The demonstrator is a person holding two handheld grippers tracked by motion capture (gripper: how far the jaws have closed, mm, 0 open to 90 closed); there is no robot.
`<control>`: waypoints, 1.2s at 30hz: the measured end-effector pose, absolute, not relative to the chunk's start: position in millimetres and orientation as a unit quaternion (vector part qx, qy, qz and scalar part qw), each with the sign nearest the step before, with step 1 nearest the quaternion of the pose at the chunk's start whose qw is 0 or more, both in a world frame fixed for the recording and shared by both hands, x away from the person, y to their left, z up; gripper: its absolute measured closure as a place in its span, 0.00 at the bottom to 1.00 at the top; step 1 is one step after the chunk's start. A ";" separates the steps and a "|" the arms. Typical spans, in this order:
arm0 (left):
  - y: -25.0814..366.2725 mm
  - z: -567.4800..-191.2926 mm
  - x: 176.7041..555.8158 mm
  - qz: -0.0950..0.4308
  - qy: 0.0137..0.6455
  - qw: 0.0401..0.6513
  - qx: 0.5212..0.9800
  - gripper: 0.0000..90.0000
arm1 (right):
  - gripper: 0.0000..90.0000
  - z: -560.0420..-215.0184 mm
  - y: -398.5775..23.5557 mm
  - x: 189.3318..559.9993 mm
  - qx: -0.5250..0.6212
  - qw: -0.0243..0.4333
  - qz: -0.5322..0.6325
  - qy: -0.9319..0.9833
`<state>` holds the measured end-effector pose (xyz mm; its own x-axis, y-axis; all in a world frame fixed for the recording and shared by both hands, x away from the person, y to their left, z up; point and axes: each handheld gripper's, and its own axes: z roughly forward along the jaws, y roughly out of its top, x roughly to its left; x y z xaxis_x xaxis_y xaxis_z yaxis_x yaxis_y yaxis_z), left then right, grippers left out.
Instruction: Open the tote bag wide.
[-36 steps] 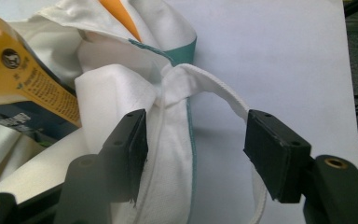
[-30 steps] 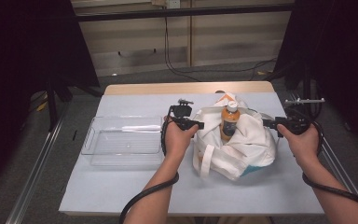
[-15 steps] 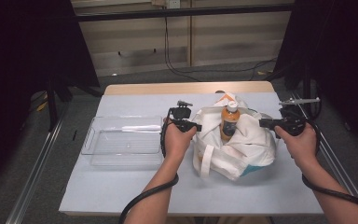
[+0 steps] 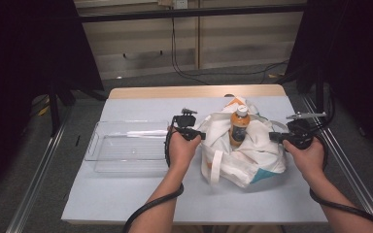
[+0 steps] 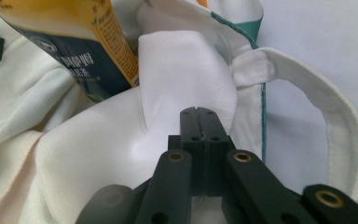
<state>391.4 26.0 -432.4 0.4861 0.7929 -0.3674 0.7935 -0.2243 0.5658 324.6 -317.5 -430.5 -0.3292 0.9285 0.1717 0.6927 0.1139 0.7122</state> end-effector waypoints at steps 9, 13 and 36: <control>29.0 -439.7 391.0 0.000 0.511 0.361 0.780 0.97 | 1.00 -441.7 -318.9 322.0 0.556 0.166 0.367 0.727; 27.5 -442.4 390.4 0.005 0.514 0.362 0.778 0.97 | 1.00 -445.5 -319.2 320.8 0.560 0.166 0.366 0.725; 32.6 -461.6 389.4 -0.008 0.525 0.363 0.770 0.97 | 1.00 -465.8 -318.8 318.4 0.559 0.159 0.369 0.726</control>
